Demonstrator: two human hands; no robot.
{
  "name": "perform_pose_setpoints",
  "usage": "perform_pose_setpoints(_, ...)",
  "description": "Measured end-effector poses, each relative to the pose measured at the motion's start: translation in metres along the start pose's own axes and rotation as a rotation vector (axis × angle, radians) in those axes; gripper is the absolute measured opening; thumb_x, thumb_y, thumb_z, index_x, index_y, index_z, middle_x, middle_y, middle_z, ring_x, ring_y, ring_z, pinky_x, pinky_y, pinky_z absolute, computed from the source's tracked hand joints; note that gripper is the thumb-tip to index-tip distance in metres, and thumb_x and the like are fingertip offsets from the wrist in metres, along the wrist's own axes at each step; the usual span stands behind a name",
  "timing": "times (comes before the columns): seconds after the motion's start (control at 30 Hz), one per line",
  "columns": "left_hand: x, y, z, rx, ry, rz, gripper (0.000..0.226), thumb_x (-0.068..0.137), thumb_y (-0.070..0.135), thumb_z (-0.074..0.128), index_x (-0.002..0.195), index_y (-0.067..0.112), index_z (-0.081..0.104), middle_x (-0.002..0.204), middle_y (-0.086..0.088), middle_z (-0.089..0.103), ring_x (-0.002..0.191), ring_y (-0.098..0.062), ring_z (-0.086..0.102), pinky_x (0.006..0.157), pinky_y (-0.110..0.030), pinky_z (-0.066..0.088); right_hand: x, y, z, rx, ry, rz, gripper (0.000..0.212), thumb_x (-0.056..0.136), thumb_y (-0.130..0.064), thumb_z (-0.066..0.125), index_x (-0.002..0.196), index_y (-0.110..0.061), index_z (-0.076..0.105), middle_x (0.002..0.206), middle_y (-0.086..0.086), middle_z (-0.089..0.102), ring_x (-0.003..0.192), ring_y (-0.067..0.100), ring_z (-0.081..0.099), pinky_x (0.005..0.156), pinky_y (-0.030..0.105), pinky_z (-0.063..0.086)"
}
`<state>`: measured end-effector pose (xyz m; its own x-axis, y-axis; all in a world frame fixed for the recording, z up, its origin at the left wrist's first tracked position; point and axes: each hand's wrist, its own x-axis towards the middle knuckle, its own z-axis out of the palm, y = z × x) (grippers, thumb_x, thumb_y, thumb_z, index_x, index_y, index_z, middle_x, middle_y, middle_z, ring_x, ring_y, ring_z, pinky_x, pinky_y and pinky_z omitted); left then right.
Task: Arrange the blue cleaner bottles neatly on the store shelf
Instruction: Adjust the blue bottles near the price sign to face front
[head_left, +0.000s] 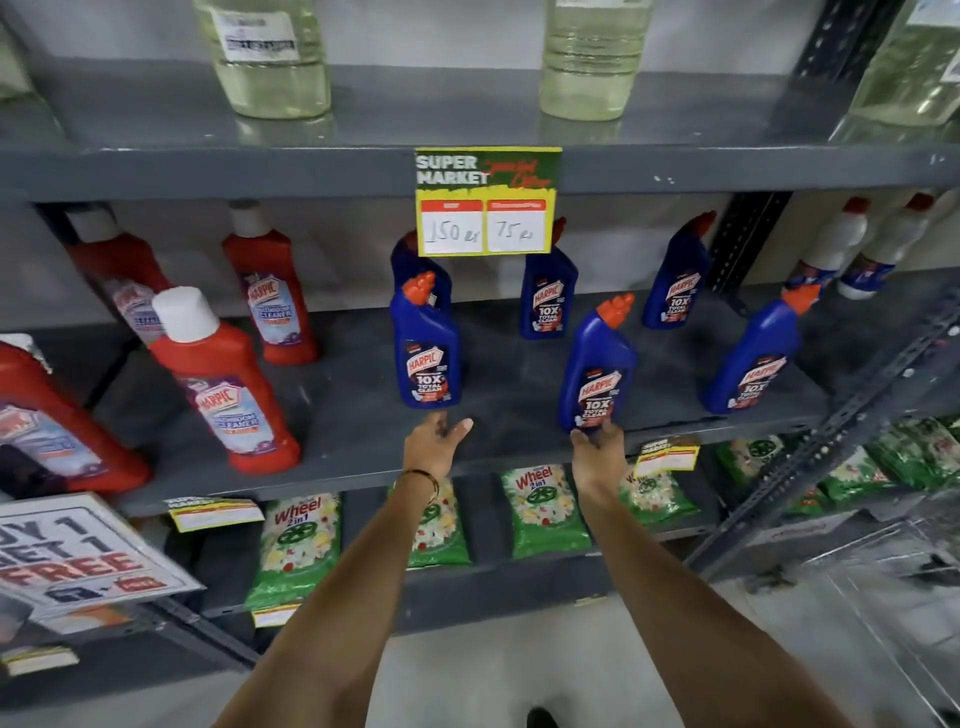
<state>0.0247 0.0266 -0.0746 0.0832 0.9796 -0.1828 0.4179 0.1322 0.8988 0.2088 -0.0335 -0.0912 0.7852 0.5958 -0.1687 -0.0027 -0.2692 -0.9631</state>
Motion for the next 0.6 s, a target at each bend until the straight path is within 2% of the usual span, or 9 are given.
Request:
perform_pose_setpoints(0.1,0.004,-0.009,-0.020,-0.009,0.020,0.013,0.050,0.085,0.034,0.060,0.122,0.002,0.051,0.123,-0.018,0.060,0.116,-0.032,0.054,0.097,-0.042,0.044,-0.017,-0.004,0.025,0.022,-0.001,0.071,0.030,0.086,-0.014,0.060,0.113,-0.002,0.051,0.102,0.012,0.059,0.096,0.024,0.055,0.084,0.032,0.040)
perform_pose_setpoints(0.23,0.017,-0.011,-0.040,-0.029,0.070,-0.023,0.057,0.084,0.037,0.060,0.129,0.004,0.047,0.129,-0.017,0.056,0.119,-0.031,0.051,0.099,-0.040,0.041,-0.025,-0.018,0.054,-0.130,0.021,0.066,0.043,0.086,-0.018,0.060,0.122,0.003,0.049,0.122,0.024,0.059,0.114,0.038,0.055,0.094,0.039,0.042)
perform_pose_setpoints(0.33,0.028,-0.013,-0.048,-0.050,0.110,-0.019,0.051,0.084,0.035,0.061,0.123,0.005,0.051,0.123,-0.017,0.061,0.114,-0.032,0.055,0.092,-0.037,0.044,-0.027,-0.026,0.077,-0.193,-0.014,0.030,0.046,0.086,-0.018,0.059,0.124,0.003,0.045,0.127,0.024,0.056,0.119,0.038,0.052,0.096,0.040,0.041)
perform_pose_setpoints(0.43,0.040,-0.013,-0.051,-0.062,0.144,-0.041,0.049,0.081,0.036,0.063,0.117,0.004,0.053,0.117,-0.019,0.063,0.109,-0.034,0.057,0.087,-0.039,0.047,-0.024,-0.036,0.108,-0.202,-0.172,0.041,0.052,0.087,-0.023,0.058,0.131,-0.001,0.042,0.133,0.020,0.054,0.122,0.035,0.050,0.098,0.037,0.041)
perform_pose_setpoints(0.5,0.048,-0.010,-0.052,-0.085,0.148,-0.054,0.056,0.081,0.034,0.065,0.125,0.004,0.048,0.126,-0.019,0.059,0.113,-0.033,0.055,0.094,-0.041,0.047,-0.019,-0.042,0.127,-0.180,-0.307,0.048,0.059,0.087,-0.026,0.060,0.137,-0.004,0.037,0.139,0.018,0.050,0.126,0.033,0.048,0.099,0.036,0.041)
perform_pose_setpoints(0.6,0.057,-0.006,-0.052,-0.100,0.128,-0.003,0.057,0.082,0.026,0.065,0.131,0.007,0.044,0.132,-0.015,0.055,0.119,-0.031,0.052,0.101,-0.040,0.044,-0.007,-0.049,0.145,-0.144,-0.489,-0.034,0.058,0.087,-0.017,0.061,0.139,-0.006,0.036,0.143,0.016,0.046,0.130,0.028,0.046,0.105,0.036,0.039)
